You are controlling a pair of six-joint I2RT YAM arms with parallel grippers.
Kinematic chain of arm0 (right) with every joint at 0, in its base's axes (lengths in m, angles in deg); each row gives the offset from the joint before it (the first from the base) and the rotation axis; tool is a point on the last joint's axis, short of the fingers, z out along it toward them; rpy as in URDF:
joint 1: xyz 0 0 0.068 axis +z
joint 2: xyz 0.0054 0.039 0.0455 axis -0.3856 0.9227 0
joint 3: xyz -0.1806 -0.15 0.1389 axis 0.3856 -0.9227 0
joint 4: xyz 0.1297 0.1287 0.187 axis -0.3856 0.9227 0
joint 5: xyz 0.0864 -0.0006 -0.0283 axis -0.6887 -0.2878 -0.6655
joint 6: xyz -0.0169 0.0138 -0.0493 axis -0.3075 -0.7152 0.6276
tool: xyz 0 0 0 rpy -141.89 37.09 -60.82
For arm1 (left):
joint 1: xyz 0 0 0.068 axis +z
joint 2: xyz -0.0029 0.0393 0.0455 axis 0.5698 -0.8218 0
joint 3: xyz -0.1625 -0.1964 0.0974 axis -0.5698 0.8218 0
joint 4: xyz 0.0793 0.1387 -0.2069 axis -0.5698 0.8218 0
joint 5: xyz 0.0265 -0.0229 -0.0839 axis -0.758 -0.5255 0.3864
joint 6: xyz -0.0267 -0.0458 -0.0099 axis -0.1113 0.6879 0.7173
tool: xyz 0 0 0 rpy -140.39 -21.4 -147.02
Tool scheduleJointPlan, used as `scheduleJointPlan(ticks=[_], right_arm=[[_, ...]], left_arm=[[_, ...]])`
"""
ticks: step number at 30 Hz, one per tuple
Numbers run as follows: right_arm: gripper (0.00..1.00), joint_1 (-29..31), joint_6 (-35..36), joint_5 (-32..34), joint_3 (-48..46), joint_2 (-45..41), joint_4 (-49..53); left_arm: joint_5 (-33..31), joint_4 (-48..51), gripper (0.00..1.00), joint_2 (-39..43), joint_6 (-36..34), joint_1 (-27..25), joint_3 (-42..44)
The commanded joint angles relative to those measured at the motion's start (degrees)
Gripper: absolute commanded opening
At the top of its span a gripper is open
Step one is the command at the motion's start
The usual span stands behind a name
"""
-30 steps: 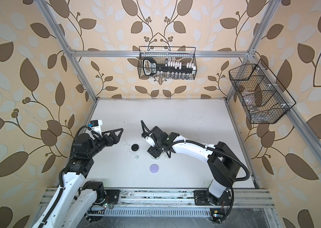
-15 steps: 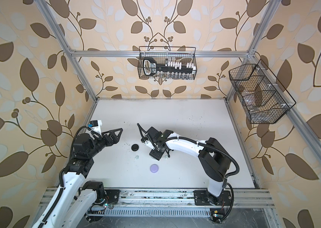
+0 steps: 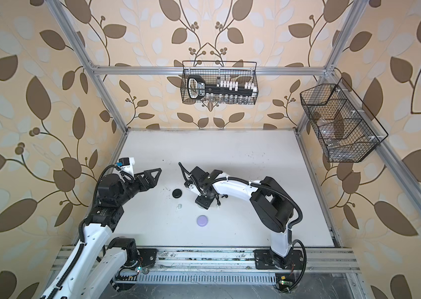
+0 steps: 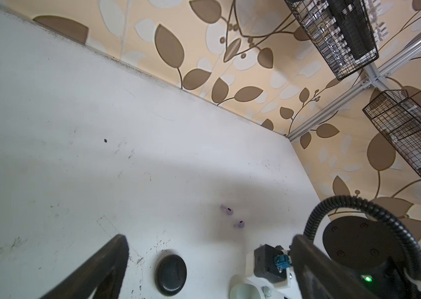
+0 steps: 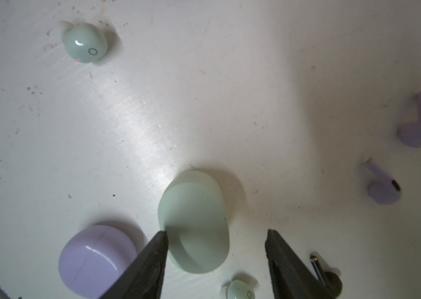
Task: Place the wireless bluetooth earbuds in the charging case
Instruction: 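Close the right gripper on the pale green case and lift it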
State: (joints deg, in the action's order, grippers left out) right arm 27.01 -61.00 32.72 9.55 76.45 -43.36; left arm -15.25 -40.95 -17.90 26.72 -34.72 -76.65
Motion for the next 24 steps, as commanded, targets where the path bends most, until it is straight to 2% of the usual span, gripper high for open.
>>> scheduleJointPlan(ticks=[1,15,24], right_arm=[[0.61,-0.08,1.52,-2.23,1.15,0.95,-0.83],[0.61,0.49,1.38,-2.59,1.07,2.46,-1.19],[0.55,0.57,1.23,-2.80,1.30,3.04,-1.29]], left_arm=[[0.45,-1.31,0.99,-0.26,-0.88,-0.01,-2.45],[0.27,-1.14,0.99,0.44,-0.85,-0.01,-2.14],[0.29,-1.23,0.99,0.20,-0.82,-0.01,-2.14]])
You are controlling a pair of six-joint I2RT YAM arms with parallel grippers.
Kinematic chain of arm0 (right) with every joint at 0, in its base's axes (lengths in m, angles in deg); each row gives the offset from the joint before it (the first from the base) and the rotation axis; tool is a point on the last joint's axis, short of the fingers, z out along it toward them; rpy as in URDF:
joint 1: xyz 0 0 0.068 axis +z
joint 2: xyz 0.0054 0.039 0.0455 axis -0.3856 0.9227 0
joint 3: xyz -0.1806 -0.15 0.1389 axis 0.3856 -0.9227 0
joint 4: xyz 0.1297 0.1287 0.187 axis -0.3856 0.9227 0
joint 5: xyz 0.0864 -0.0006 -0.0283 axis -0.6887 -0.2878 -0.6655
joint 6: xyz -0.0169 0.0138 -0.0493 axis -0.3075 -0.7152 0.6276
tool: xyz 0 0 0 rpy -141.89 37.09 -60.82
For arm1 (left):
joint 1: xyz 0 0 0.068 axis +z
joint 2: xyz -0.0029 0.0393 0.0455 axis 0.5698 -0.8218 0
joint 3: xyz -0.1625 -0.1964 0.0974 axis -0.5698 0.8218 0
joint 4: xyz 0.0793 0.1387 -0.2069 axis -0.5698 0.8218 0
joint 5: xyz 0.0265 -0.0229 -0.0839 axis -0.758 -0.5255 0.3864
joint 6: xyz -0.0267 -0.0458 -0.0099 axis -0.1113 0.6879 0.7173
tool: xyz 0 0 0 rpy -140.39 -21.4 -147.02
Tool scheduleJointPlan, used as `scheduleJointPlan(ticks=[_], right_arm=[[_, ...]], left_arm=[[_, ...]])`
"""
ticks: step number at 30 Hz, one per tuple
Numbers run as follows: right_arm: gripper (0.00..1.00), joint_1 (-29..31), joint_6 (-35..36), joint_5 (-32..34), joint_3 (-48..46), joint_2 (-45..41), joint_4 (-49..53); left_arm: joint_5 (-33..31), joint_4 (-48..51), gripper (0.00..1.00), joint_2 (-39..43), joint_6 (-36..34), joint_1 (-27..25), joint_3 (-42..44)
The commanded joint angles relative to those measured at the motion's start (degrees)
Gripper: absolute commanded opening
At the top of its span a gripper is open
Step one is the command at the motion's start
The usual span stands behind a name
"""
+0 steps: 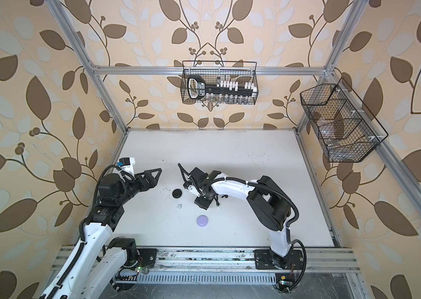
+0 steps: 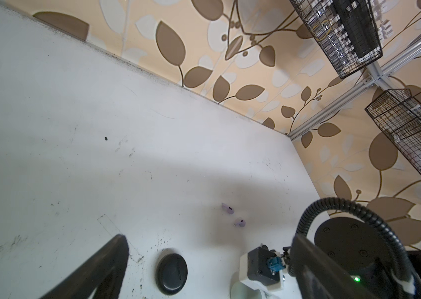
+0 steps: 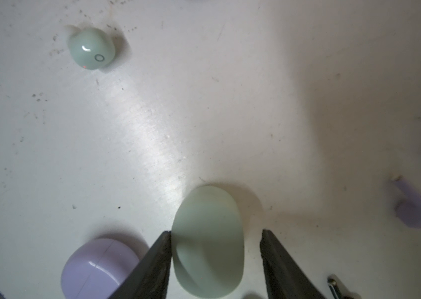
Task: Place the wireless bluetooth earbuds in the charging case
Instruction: 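Close the right gripper on the pale green case and lift it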
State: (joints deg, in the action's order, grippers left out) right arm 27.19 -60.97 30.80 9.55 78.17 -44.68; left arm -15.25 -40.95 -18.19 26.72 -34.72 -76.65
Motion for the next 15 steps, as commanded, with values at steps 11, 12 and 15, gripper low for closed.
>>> scheduleJointPlan(ticks=[11,12,15], right_arm=[[0.55,0.58,1.01,-1.24,1.03,1.80,0.03],[0.55,0.56,1.03,-1.35,0.99,1.83,0.01],[0.53,0.52,0.98,-1.30,0.99,1.76,0.11]], left_arm=[[0.29,-1.23,0.99,0.55,-0.81,-0.01,-2.13],[0.28,-1.23,0.99,0.55,-0.82,-0.01,-2.09],[0.29,-1.23,0.99,0.55,-0.81,-0.01,-2.12]])
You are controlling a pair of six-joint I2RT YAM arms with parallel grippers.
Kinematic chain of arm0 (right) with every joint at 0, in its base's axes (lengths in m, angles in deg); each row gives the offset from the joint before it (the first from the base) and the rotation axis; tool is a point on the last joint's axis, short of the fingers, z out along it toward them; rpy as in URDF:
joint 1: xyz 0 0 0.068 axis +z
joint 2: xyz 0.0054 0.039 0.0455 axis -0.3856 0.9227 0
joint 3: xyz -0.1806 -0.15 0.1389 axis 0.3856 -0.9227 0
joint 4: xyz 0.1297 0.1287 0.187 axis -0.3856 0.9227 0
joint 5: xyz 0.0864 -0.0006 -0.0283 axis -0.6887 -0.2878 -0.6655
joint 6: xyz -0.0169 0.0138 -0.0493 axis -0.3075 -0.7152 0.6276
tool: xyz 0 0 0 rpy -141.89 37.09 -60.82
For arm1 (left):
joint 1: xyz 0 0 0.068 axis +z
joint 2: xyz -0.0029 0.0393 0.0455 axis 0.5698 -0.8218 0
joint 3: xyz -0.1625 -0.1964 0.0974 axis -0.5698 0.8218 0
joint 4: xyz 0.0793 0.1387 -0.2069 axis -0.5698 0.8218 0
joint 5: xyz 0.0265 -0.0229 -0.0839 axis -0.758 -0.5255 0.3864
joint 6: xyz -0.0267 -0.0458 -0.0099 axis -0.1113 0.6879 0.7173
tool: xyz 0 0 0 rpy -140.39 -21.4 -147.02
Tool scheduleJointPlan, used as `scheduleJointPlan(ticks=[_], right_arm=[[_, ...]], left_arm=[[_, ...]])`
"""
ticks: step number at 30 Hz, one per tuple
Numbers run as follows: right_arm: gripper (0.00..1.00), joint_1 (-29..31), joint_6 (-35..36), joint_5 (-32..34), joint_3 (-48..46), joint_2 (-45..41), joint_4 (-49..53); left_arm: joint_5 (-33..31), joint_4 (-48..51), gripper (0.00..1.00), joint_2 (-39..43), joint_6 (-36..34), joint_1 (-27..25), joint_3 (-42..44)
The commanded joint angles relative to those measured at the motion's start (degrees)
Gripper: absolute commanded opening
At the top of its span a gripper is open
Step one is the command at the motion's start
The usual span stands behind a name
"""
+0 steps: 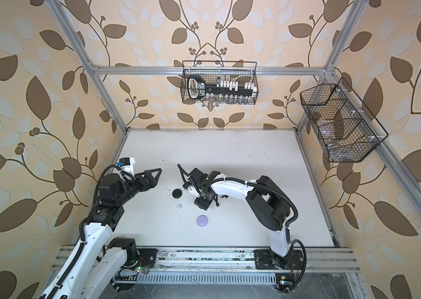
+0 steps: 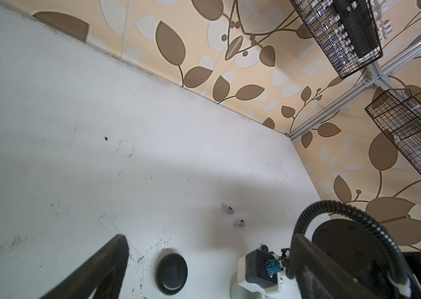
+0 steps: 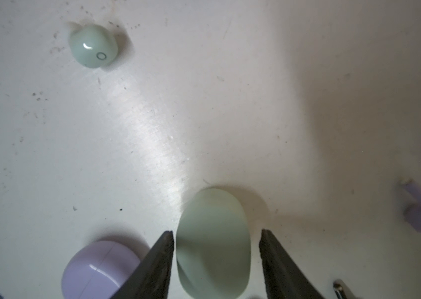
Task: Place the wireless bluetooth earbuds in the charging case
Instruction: 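Close the right gripper on the pale green case and lift it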
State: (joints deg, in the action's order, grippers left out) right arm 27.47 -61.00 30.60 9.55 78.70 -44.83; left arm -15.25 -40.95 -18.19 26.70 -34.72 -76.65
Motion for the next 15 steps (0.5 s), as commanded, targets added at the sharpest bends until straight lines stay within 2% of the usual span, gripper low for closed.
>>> scheduleJointPlan(ticks=[1,4,15], right_arm=[[0.52,0.29,1.01,-1.15,1.03,1.16,0.25],[0.47,0.25,0.94,-1.10,0.94,0.91,0.28],[0.37,0.38,0.56,-1.34,-0.19,-1.10,-0.23]], left_arm=[[0.33,-1.14,0.99,0.59,-0.86,-0.01,-2.12],[0.26,-1.15,0.99,0.55,-0.82,-0.01,-2.14],[0.38,-1.70,0.99,0.18,-0.70,-0.01,-2.02]])
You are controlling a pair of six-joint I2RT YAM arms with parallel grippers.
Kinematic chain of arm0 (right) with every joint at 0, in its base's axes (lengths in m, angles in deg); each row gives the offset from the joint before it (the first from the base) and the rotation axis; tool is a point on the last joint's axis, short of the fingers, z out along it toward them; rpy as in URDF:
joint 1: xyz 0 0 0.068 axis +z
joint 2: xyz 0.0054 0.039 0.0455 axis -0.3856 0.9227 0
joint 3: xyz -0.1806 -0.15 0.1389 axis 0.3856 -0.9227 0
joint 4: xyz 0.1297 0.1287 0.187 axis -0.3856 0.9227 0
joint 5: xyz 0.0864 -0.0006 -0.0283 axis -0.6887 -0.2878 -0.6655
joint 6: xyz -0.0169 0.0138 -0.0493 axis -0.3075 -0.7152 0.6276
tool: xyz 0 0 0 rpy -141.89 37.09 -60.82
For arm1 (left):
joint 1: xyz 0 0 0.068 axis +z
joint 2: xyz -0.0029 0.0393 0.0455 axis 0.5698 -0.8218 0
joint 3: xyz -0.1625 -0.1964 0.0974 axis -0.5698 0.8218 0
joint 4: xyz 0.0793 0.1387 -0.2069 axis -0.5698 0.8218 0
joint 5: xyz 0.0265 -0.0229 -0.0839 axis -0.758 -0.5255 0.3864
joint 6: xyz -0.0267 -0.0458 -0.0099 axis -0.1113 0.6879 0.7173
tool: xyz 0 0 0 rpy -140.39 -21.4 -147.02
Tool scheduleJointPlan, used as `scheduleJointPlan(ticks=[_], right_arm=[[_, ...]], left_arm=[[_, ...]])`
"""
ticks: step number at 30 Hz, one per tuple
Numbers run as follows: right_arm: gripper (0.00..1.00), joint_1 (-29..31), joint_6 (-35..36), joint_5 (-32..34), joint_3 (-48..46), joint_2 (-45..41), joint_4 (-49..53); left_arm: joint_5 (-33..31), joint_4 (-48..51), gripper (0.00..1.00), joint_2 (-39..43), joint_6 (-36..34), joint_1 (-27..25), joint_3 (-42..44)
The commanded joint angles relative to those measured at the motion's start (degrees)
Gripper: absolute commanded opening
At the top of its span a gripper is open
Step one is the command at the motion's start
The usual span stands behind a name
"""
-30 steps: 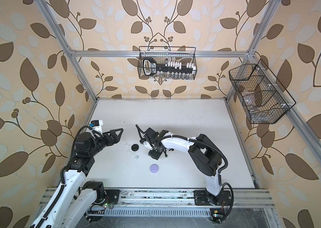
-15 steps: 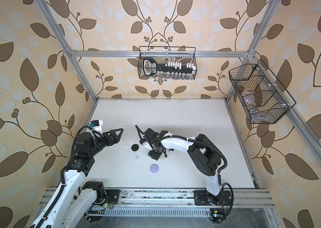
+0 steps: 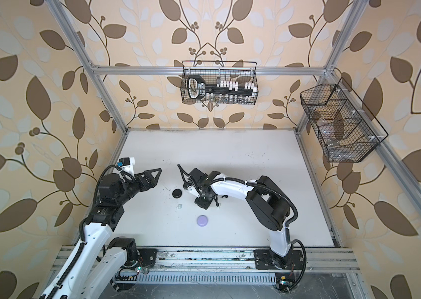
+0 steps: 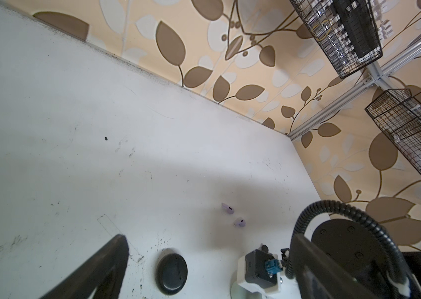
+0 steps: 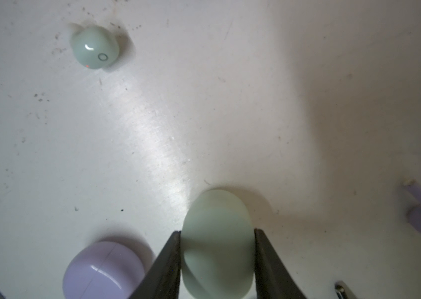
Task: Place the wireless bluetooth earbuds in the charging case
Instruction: 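Close the right gripper on the pale green case and lift it, then carry the case toward the left gripper while the left arm reaches toward it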
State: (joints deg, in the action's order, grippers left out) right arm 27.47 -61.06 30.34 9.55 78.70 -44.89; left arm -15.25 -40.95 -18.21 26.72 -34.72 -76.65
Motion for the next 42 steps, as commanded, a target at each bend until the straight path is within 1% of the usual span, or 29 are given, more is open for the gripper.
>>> scheduleJointPlan(ticks=[1,2,3,5,6,7,8,10,11,14,15,17,18,20,22,23,25,29,32,35,40,41,42], right_arm=[[0.37,0.37,0.54,-1.08,-0.43,-1.53,-0.49],[0.36,0.36,0.59,-1.12,-0.74,-2.04,-0.82],[0.35,0.28,0.65,-1.22,-1.27,-2.78,-1.33],[0.32,0.06,0.51,-1.55,-2.35,-4.67,-2.31],[0.31,-0.13,0.42,-1.76,-3.10,-5.94,-2.89],[0.30,-0.30,0.29,-1.94,-3.91,-7.34,-3.68],[0.29,-0.48,0.24,-1.89,-4.68,-8.69,-4.36],[0.27,-0.82,-0.25,-1.99,-7.87,-12.15,-6.86],[0.27,-0.99,-0.65,-1.91,-9.01,-13.61,-8.23],[0.26,-1.37,-0.60,-3.45,-12.36,-17.99,-11.19],[0.25,-1.29,-0.55,-3.68,-13.04,-19.51,-11.85],[0.23,-1.31,-0.69,-3.96,-14.93,-22.32,-13.65],[0.22,-1.39,-0.77,-4.27,-16.02,-23.67,-14.54],[0.18,-1.37,-0.82,-4.63,-17.71,-26.59,-16.11],[0.17,-1.54,-0.99,-5.29,-19.25,-29.23,-17.56],[0.16,-1.50,-1.24,-5.09,-19.71,-30.45,-17.68],[0.14,-1.70,-1.41,-5.33,-20.56,-32.71,-18.45],[0.13,-2.16,-2.19,-6.59,-23.18,-36.71,-21.21],[0.10,-2.17,-2.31,-6.24,-23.93,-38.20,-21.55],[0.10,-2.25,-2.02,-6.42,-24.98,-39.21,-22.97],[0.08,-1.99,-1.61,-8.71,-25.31,-39.38,-23.44],[0.08,-1.99,-1.52,-9.40,-25.38,-39.47,-23.49],[0.08,-1.86,-1.34,-10.28,-25.39,-39.49,-23.50]], left_arm=[[0.38,-2.11,0.99,-0.08,-0.44,-0.01,-1.93],[0.08,-2.97,0.99,-0.41,0.16,-0.01,-1.80],[0.39,-5.89,0.99,-1.00,2.07,-0.01,-0.91],[1.14,-15.67,0.99,-2.89,9.14,-0.01,2.73],[0.44,-20.69,0.99,-4.50,14.14,-0.01,4.88],[0.81,-24.81,0.99,-6.09,15.82,-0.01,6.07],[2.25,-25.63,0.99,-7.01,14.22,-0.01,5.94],[4.43,-22.49,0.99,-8.15,8.20,-0.01,4.30],[5.91,-23.62,0.98,-8.74,6.74,-0.01,4.62],[11.63,-31.89,0.91,-11.30,4.67,-0.01,7.12],[13.58,-35.80,0.89,-12.29,4.65,-0.33,8.13],[15.06,-41.61,0.90,-14.17,4.23,-1.82,9.68],[15.70,-43.38,0.90,-15.02,2.84,-3.23,10.11],[15.23,-43.95,0.90,-16.38,-1.54,-7.42,10.21],[14.62,-41.38,0.89,-17.88,-8.48,-13.13,9.19],[15.10,-40.16,0.87,-18.59,-11.32,-15.44,8.62],[17.30,-41.27,0.85,-19.60,-14.03,-17.62,8.77],[19.33,-51.05,0.81,-23.22,-16.55,-18.37,12.50],[24.26,-58.91,0.80,-28.90,-17.28,-18.78,13.59],[28.06,-64.51,0.78,-34.18,-18.40,-19.11,13.70],[35.26,-84.00,0.78,-41.29,-18.32,-20.41,17.52],[36.75,-84.34,0.78,-42.11,-20.00,-20.97,17.53],[36.79,-83.68,0.77,-42.15,-21.42,-21.95,17.20]])
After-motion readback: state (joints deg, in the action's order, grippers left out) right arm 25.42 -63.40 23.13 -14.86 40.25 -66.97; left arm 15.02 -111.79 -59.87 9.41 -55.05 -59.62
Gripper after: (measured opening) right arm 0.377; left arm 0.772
